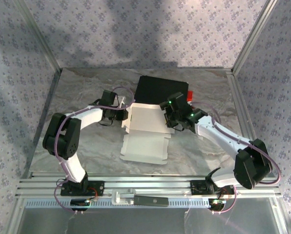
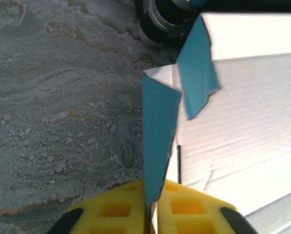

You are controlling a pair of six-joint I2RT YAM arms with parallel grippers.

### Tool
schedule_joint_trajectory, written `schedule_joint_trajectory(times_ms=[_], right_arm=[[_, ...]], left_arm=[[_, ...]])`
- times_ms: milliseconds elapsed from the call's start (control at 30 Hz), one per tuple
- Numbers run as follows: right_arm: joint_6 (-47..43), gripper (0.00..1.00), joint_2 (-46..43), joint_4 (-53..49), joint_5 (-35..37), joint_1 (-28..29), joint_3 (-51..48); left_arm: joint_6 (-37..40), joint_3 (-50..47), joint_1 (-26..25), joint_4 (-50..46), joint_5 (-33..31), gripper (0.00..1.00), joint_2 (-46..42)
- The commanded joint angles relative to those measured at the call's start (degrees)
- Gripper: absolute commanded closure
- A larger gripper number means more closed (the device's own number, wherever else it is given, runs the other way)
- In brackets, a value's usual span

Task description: Fold the paper box

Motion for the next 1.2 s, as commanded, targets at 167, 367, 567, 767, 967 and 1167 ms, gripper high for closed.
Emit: schedule_joint_trajectory(times_ms=[167,367,567,767,967,1167], right_arm=[[6.67,0.3,4.15,4.7,-0.46,2.3,2.36],[13.59,0.24,9.14,3.62,3.13,6.45,9.65],[19.23,0.27,15.25,-0.88,3.35,9.77,16.87],[22.51,0.36,18.89,-0.59,4.59,11.75,19.39],[22.86,0.51,21.03,-1.05,7.6,11.98,22.18],[23.05,0.58,21.94,2.34,7.81,11.4,20.63]], left_arm=[[-0.67,-19.45,-3.96,23.23,-10.34,1.0,-15.84],[2.32,-35.08,-9.98,41.15,-23.95,1.0,-26.11],[0.85,-40.31,-11.31,46.95,-27.98,1.0,-30.19],[0.59,-41.23,-13.25,49.18,-30.44,1.0,-30.64],[0.15,-41.76,-13.98,49.63,-31.67,1.0,-30.95],[0.21,-41.87,-14.57,49.86,-31.91,1.0,-31.39]])
